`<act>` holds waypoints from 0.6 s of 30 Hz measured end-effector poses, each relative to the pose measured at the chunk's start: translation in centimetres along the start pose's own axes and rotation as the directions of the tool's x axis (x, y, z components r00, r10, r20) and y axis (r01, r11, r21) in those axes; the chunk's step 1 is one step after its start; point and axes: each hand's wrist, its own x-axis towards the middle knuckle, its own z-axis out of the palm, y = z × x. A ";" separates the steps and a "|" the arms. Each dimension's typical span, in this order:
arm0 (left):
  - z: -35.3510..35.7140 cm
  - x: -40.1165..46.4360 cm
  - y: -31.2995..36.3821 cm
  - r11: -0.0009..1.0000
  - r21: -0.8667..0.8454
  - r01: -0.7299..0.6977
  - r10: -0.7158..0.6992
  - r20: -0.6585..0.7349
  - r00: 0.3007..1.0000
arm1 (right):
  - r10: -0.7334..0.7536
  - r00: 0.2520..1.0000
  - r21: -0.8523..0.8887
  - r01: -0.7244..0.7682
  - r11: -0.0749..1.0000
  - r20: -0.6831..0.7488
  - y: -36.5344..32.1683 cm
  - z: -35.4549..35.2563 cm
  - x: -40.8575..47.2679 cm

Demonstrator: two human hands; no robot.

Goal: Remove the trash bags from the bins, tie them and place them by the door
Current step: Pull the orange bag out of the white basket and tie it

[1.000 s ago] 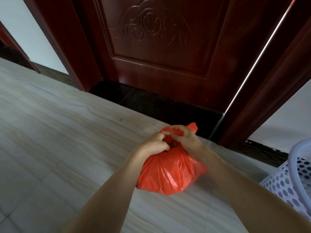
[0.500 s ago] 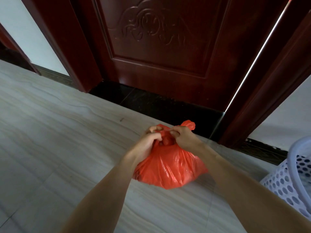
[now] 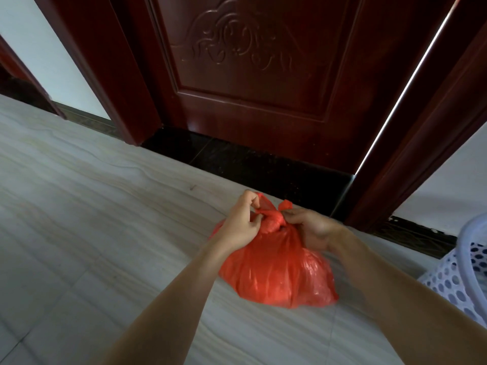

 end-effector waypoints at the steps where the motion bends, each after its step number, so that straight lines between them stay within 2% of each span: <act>1: 0.2 0.1 -0.1 1.000 0.000 0.002 -0.002 0.011 1.000 | -0.006 1.000 0.061 0.004 0.998 0.029 0.0 -0.1 -0.2; 3: 0.3 0.3 -0.2 1.000 0.008 -0.006 0.006 0.055 0.998 | -0.015 0.999 0.120 0.010 0.993 0.044 0.1 -0.2 -0.3; 8: 0.0 -0.4 -0.1 0.997 0.041 -0.063 0.055 0.164 0.985 | 0.012 0.999 0.139 -0.006 0.990 -0.043 0.6 -0.2 0.5; 10: 0.3 -0.8 -0.2 0.993 0.044 -0.110 0.105 0.119 0.987 | 0.015 0.996 0.151 -0.002 0.989 -0.085 0.7 -0.1 0.9; 12: 0.7 -0.9 -0.3 0.992 0.004 -0.129 0.129 -0.007 0.992 | 0.021 0.992 0.180 0.002 0.984 -0.127 0.9 -0.1 1.4; 13: 0.8 -0.8 -0.2 0.995 -0.046 -0.093 0.088 -0.107 0.990 | 0.022 0.989 0.193 0.007 0.981 -0.145 1.0 0.0 1.5; 15: 0.3 -0.4 -0.1 0.986 -0.163 0.045 -0.089 -0.271 0.959 | 0.003 0.986 0.184 0.029 0.983 -0.168 1.0 0.1 1.9; 18: -0.2 -0.1 0.3 0.921 -0.341 0.190 -0.302 -0.312 0.901 | -0.069 0.972 0.066 0.086 0.994 -0.225 0.9 0.7 2.5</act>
